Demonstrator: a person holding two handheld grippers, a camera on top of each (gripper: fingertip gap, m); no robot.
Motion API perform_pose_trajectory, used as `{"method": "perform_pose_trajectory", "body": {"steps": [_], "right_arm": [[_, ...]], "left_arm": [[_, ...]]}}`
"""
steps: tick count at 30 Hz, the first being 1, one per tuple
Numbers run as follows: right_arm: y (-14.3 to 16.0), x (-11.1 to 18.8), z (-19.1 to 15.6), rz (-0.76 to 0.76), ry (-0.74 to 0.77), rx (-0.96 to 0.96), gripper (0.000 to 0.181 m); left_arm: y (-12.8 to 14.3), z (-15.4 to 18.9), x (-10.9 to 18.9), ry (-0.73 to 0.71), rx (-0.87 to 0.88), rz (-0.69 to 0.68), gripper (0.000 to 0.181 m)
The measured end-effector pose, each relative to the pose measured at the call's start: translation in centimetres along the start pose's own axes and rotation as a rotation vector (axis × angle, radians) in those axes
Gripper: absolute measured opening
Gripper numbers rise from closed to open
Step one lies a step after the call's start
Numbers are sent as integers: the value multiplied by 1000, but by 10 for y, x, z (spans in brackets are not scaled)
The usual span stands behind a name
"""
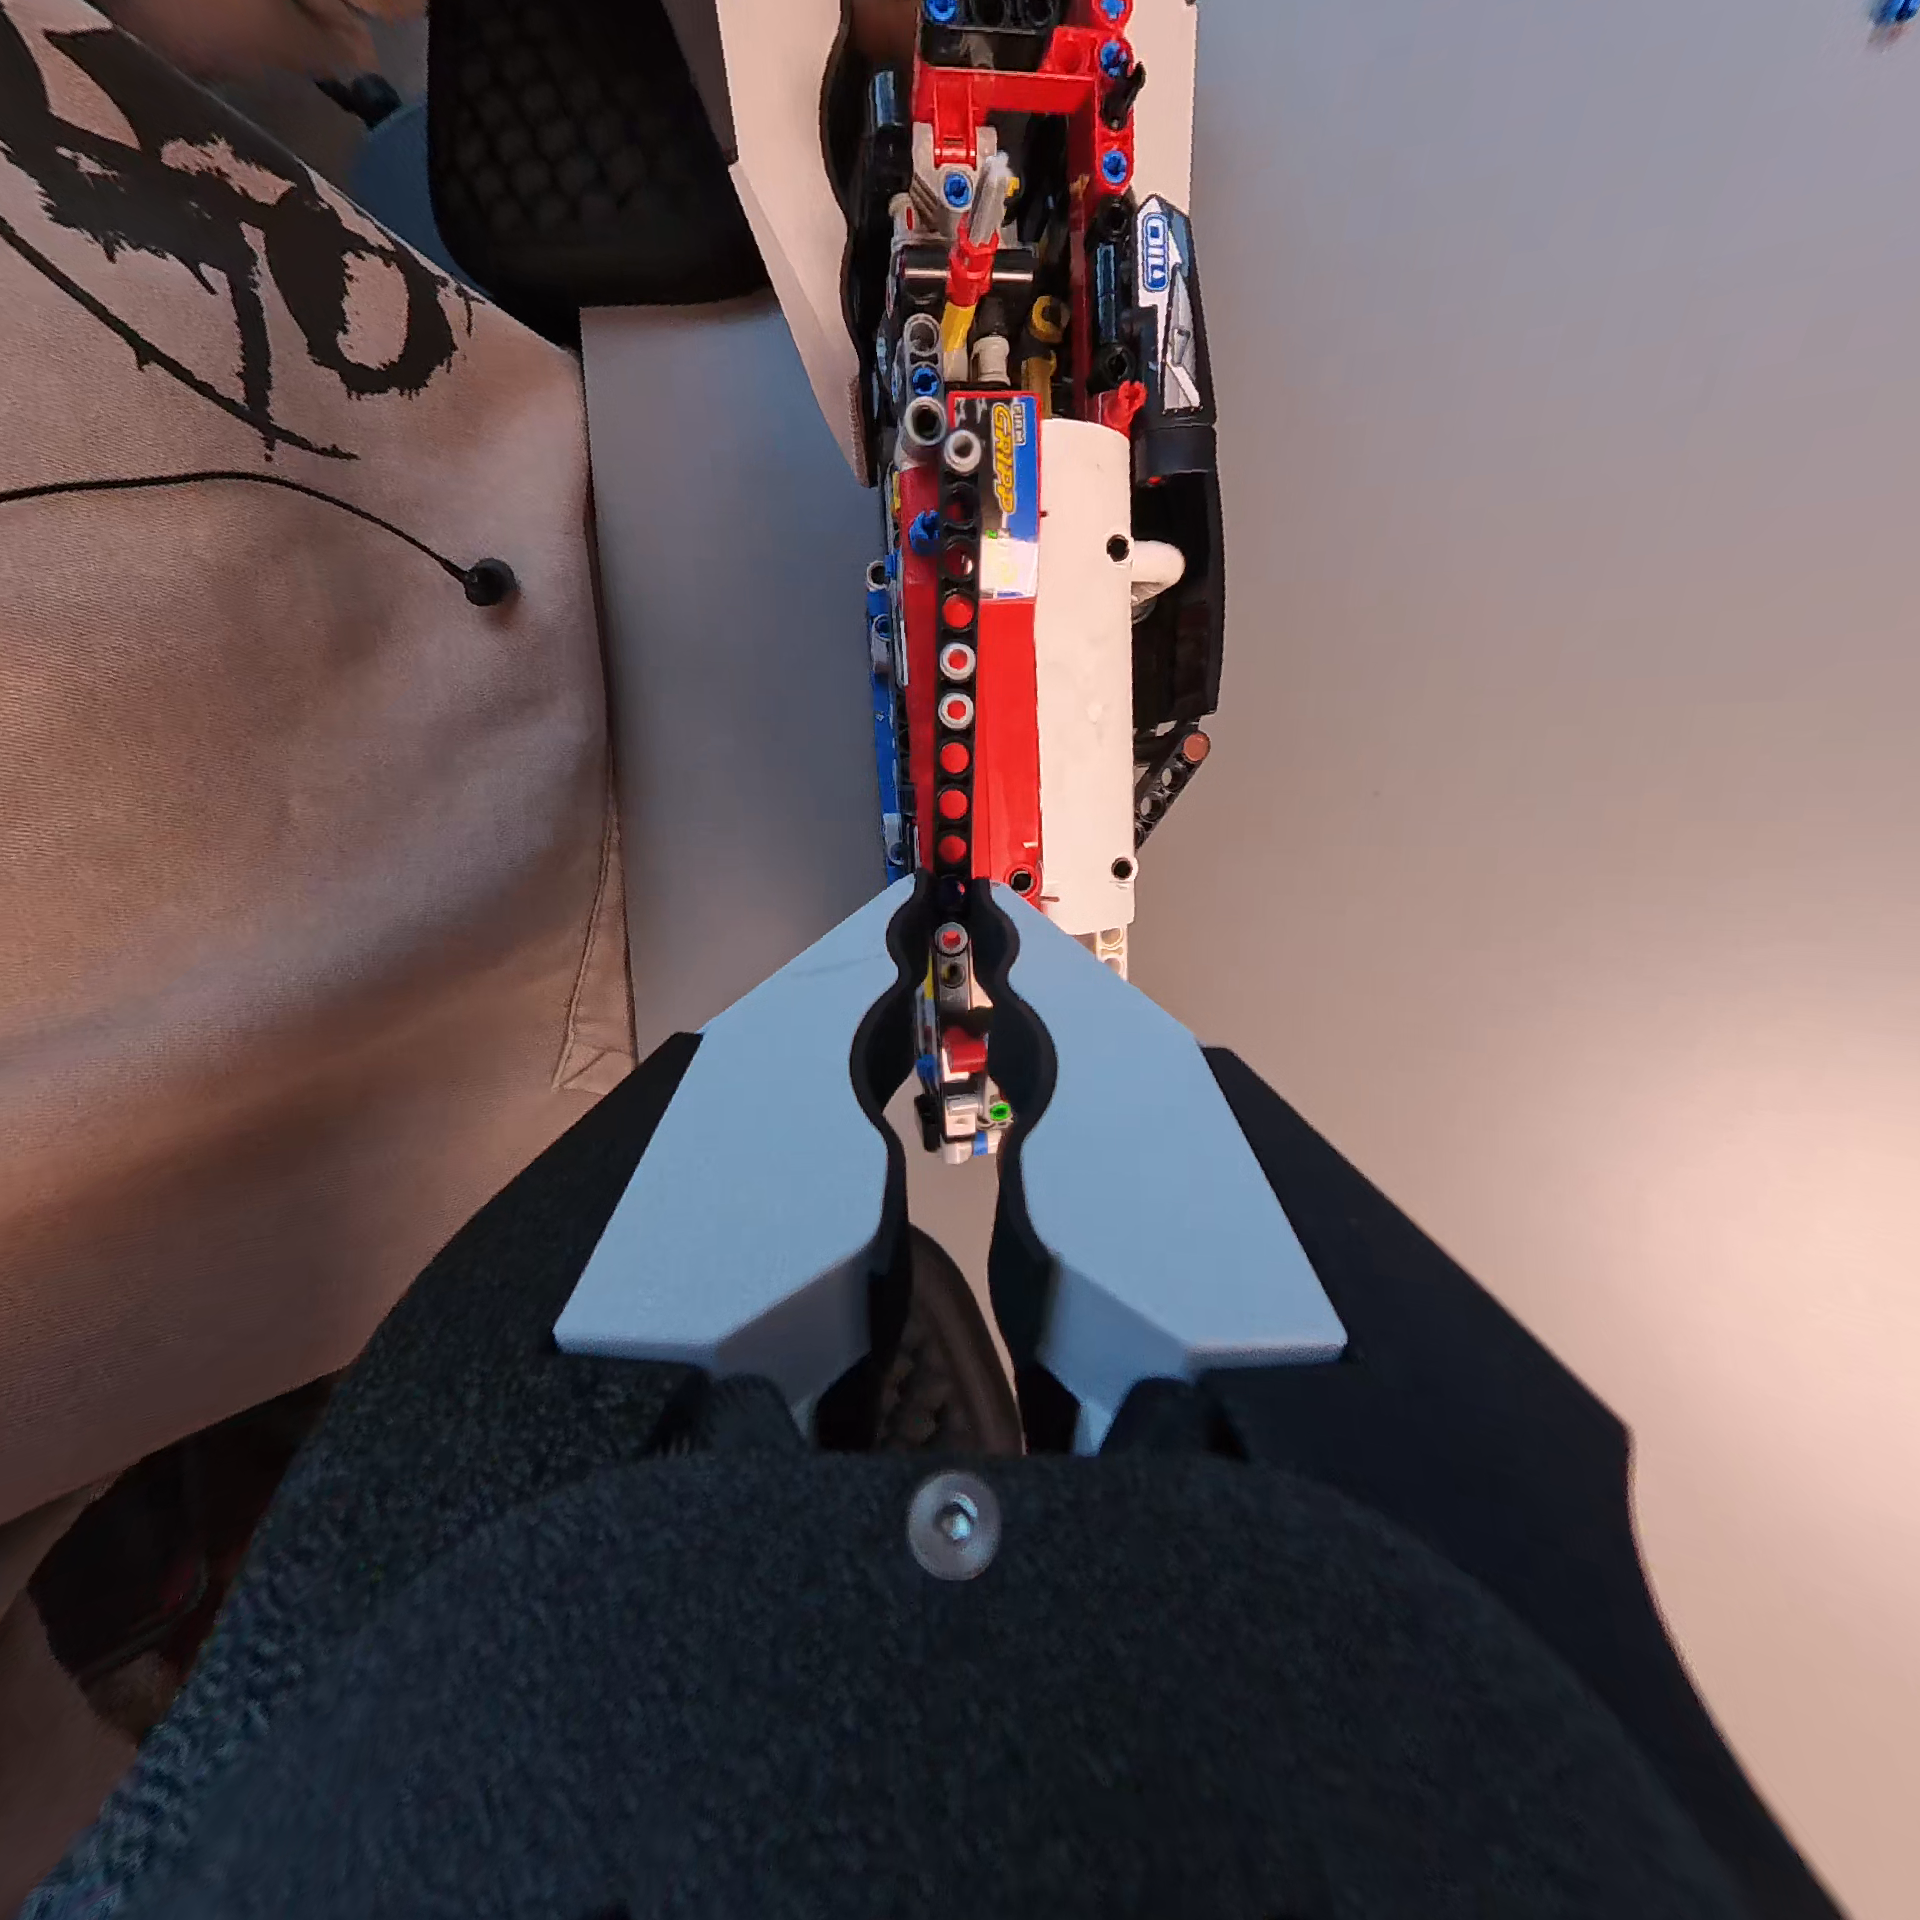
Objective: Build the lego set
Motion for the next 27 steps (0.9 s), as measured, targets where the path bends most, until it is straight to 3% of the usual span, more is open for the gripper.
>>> {"method": "perform_pose_trajectory", "body": {"steps": [8, 17, 20, 24, 27], "right_arm": [[-1, -3, -6, -106, 24, -26, 4], [-2, -7, -14, -260, 92, 128, 4], [-1, -8, -14, -236, 67, 119, 4], [-1, -8, -13, -172, 17, -77, 5], [0, -9, -15, -211, 59, 13, 4]], "left_arm": [[0, 3, 1, -56, -47, 28, 70], [0, 5, 1, -58, -78, 42, 70], [0, 6, 2, -62, -89, 44, 70], [1, 7, 2, -69, -94, 45, 70], [1, 8, 2, -69, -96, 45, 70]]}}
Point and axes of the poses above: each gripper's, where its closed fingertips meet, x back along the fingers, y out of its underside, z = x × y across the jaws, the point moved 3 cm from there along x, back along the fingers, and after that the axes turned 15 degrees about -y, right-handed, at the moved point
